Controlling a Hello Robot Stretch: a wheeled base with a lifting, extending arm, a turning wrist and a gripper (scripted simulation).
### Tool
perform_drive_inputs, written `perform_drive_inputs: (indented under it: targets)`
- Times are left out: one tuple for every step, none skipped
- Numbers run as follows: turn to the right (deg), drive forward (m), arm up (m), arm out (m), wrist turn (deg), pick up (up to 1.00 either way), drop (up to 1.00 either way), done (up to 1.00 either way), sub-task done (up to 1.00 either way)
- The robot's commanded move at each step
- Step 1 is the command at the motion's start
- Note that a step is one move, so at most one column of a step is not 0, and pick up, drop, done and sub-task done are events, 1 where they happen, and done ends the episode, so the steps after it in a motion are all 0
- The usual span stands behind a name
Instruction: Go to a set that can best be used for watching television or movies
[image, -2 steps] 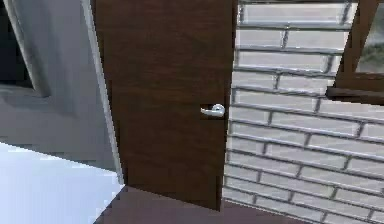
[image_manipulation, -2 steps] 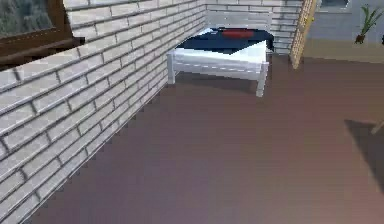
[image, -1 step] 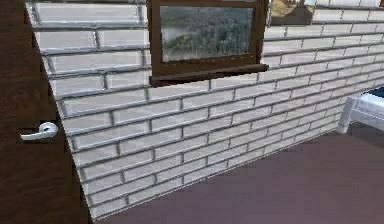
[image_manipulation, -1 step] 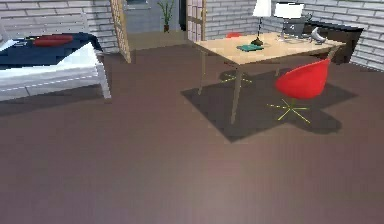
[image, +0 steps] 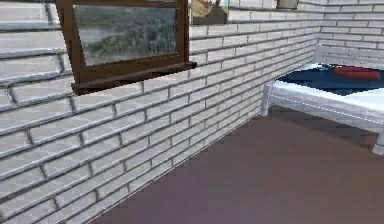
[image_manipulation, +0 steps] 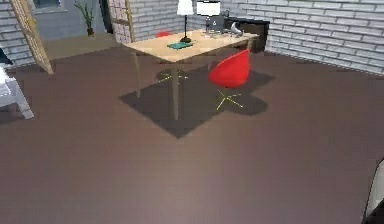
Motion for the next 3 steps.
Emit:
perform_drive_inputs:
  targets:
    - [0.0, 0.05, 0.00, 0.00, 0.0, 0.00, 0.00, 0.00, 0.00]
    - [-45.0, 0.00, 0.00, 0.00, 0.0, 0.00, 0.00, 0.00, 0.00]
    - [-6.0, 0.00, 0.00, 0.00, 0.0, 0.00, 0.00, 0.00, 0.00]
